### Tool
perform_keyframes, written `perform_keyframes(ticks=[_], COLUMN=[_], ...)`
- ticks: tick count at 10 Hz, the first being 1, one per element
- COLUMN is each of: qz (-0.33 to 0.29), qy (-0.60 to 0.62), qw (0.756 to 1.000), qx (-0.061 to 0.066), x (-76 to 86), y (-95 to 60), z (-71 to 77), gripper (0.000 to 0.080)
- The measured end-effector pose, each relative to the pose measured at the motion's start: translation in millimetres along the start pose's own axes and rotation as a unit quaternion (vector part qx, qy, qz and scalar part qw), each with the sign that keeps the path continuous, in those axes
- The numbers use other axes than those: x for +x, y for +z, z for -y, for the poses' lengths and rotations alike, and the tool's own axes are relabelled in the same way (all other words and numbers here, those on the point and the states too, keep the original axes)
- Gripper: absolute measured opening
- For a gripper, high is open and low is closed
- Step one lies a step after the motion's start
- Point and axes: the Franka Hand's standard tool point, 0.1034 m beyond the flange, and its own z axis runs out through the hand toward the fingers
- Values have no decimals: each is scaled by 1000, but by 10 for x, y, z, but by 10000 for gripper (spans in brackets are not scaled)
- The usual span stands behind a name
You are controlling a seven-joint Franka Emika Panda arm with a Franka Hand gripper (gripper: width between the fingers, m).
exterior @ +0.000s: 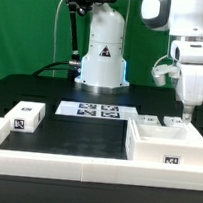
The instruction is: Assemble cabinet
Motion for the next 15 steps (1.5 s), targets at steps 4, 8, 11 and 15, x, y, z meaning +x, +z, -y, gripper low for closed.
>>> perform_keyframes(ticks=[4,8,11,15], qz=[-3,-1,0,-1], qy=[11,14,16,16], qw=[1000,1000,1000,1000], qx=[5,12,20,18], x=[3,-33,-52,-54], y=[82,142,211,202], z=[40,72,120,104], gripper=[796,554,176,69])
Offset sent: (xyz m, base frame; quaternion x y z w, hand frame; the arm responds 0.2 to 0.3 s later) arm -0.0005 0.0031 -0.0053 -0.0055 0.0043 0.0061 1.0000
